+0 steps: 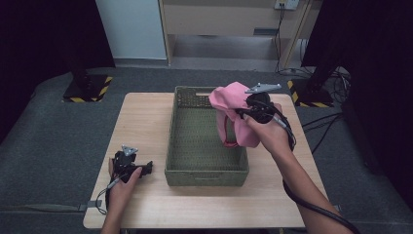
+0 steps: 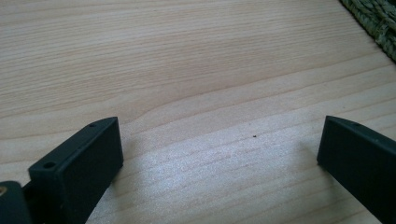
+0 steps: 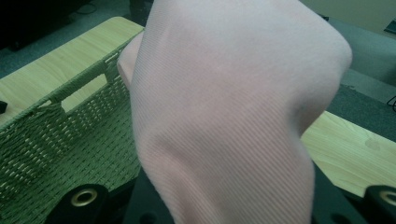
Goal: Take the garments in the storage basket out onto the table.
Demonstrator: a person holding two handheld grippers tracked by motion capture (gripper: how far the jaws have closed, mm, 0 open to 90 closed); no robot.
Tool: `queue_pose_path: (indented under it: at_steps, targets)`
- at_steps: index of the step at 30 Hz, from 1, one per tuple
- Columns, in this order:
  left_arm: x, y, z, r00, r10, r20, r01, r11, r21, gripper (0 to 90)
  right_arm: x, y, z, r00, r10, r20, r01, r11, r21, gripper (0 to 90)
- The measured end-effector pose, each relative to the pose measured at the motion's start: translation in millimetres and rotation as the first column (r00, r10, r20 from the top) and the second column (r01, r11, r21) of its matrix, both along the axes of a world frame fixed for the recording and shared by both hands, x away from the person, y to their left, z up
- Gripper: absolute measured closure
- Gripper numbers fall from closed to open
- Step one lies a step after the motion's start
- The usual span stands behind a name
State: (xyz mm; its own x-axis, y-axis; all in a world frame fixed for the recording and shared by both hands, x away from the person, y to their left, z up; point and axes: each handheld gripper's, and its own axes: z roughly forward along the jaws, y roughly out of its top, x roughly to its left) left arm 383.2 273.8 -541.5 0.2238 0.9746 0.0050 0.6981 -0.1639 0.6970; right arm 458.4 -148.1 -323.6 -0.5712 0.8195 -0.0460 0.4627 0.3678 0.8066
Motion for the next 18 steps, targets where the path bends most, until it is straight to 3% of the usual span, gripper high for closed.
queue_pose_path:
  at_steps: [18]
  targets:
    - [0.0,0.0,0.0,1.0,0.0,0.0,0.0,1.0,0.0,0.0,-10.8,-27.9,2.7,0.9995,-0.03,0.013,0.03,0.999,0.021,70.1]
